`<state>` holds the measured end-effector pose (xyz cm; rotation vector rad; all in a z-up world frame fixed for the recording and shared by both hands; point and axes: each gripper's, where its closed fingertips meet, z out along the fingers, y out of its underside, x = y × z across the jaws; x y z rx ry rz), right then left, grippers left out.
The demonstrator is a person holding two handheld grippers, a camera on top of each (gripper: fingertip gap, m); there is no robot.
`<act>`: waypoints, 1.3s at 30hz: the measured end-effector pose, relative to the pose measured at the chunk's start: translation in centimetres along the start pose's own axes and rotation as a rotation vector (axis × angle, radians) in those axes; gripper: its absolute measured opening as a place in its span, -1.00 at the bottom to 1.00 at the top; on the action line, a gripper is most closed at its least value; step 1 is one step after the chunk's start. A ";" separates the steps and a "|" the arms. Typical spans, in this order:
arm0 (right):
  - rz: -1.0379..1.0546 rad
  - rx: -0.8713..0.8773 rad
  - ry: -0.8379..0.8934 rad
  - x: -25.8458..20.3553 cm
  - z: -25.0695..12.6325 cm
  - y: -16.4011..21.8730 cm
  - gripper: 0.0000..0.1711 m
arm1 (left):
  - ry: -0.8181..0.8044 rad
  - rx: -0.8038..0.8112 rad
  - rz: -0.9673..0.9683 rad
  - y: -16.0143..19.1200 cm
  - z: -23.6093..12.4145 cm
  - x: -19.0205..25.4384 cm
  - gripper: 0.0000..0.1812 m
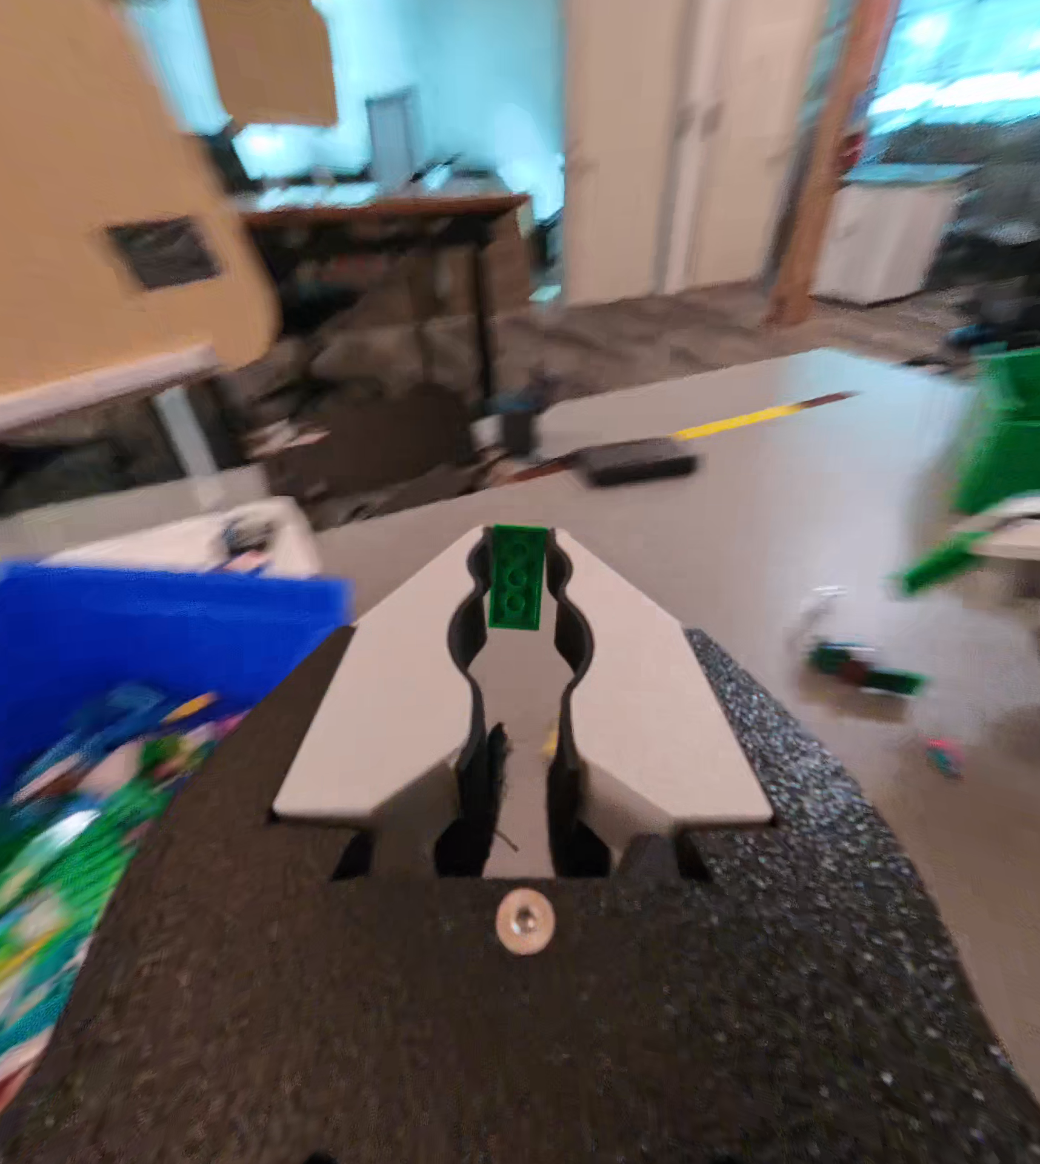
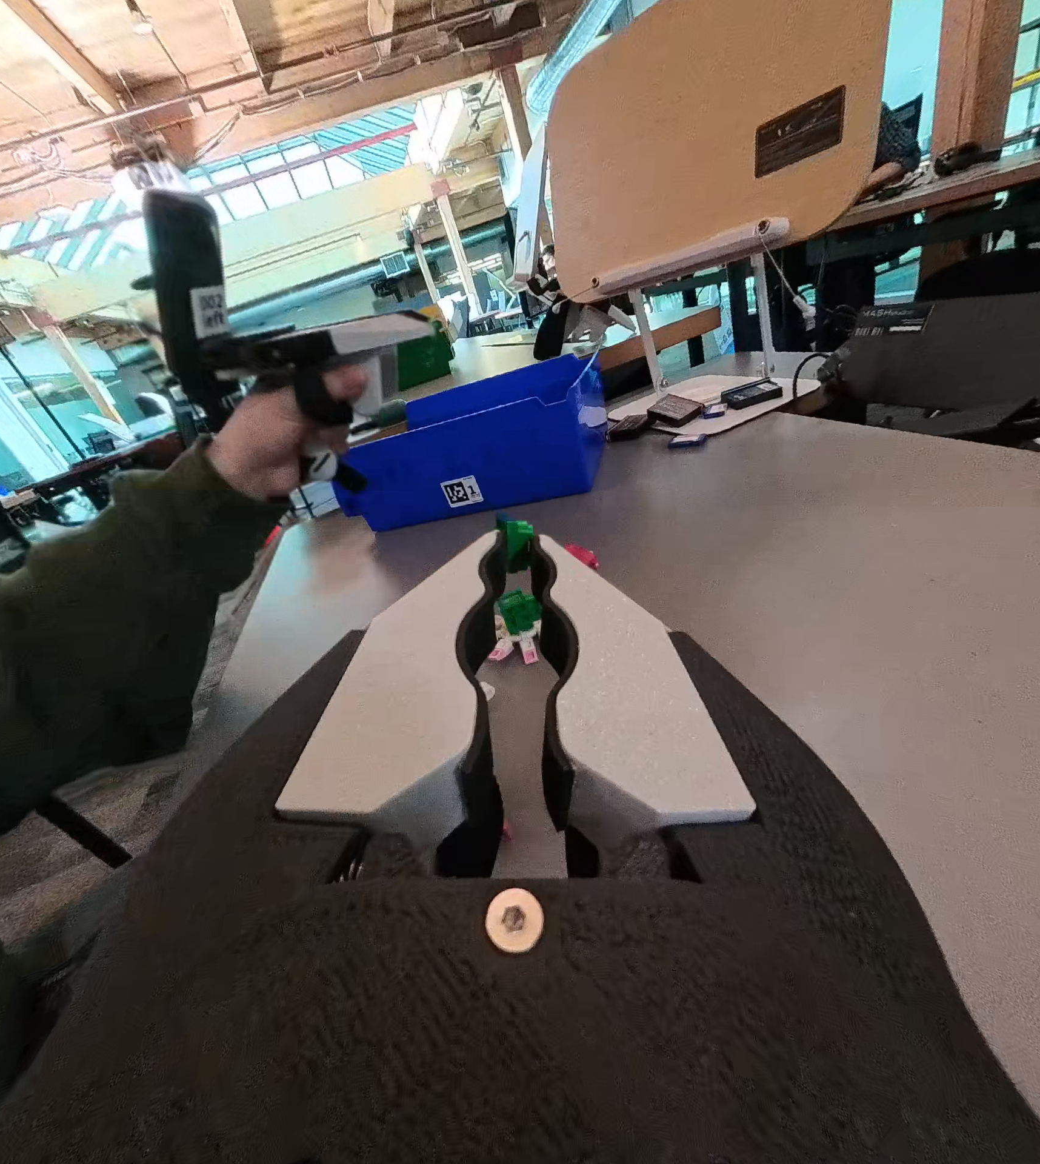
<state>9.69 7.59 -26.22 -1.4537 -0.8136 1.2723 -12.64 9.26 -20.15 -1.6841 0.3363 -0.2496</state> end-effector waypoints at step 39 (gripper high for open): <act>-0.103 0.147 -0.220 -5.1 -0.1 -2.1 -0.76 | -0.353 0.180 0.837 -4.7 -6.6 -3.7 -0.97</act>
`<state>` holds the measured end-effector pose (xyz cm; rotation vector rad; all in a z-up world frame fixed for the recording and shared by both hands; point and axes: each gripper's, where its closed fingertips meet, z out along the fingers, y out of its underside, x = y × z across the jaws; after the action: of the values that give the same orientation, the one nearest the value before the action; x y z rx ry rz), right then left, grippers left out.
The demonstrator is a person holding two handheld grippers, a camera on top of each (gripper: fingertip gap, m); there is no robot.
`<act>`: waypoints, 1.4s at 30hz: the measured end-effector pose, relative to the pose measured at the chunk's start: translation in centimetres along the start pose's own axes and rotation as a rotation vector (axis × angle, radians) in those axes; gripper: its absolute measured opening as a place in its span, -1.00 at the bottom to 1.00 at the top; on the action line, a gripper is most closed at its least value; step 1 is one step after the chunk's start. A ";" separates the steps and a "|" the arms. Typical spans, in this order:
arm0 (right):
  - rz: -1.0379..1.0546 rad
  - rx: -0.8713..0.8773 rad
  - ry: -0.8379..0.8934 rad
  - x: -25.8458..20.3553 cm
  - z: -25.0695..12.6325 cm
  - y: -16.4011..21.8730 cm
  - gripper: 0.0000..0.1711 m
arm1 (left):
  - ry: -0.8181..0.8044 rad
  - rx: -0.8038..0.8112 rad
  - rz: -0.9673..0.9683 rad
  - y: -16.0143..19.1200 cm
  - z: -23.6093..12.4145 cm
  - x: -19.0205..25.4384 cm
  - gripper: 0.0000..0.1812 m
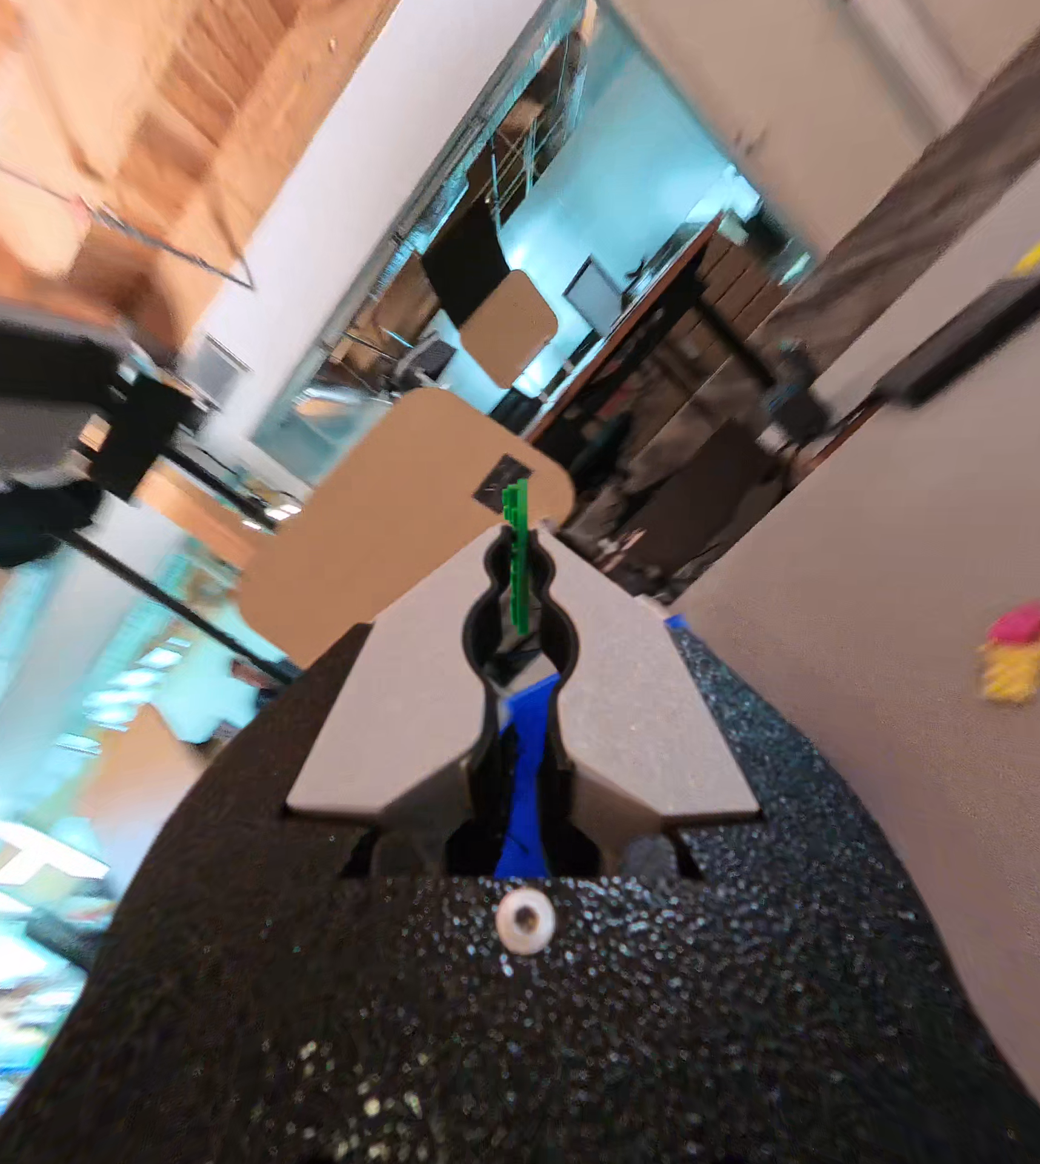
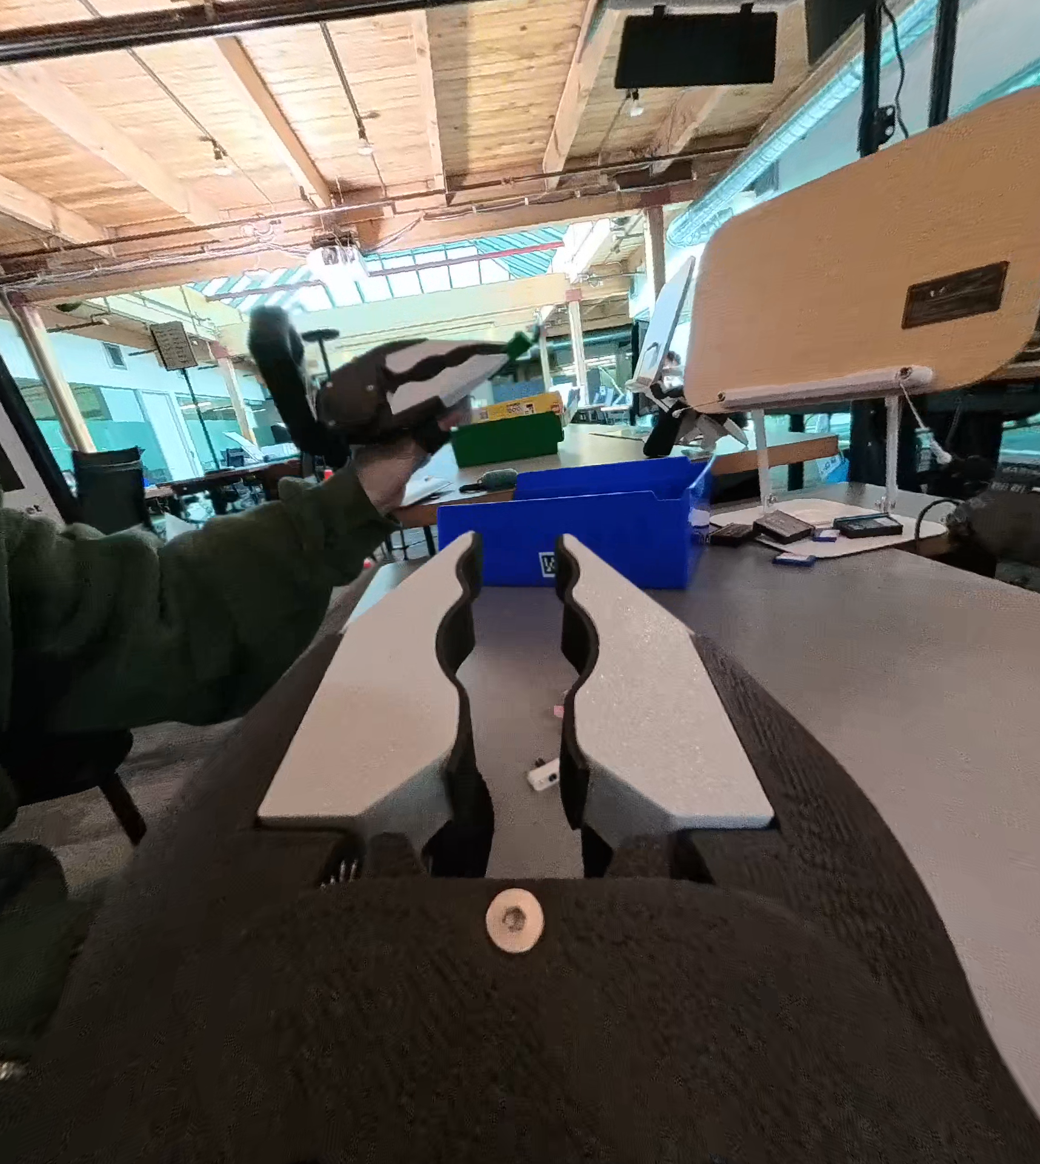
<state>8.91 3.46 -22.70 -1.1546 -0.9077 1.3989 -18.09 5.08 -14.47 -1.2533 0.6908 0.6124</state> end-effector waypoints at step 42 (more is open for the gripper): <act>-0.877 -0.461 0.011 -2.9 1.5 7.1 -0.82 | 1.147 0.061 -1.126 -11.5 -4.7 24.3 -0.50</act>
<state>5.61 -0.44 -28.63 -0.8913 -1.5362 0.4765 5.75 -0.87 -26.39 -1.6320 0.7404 -1.1337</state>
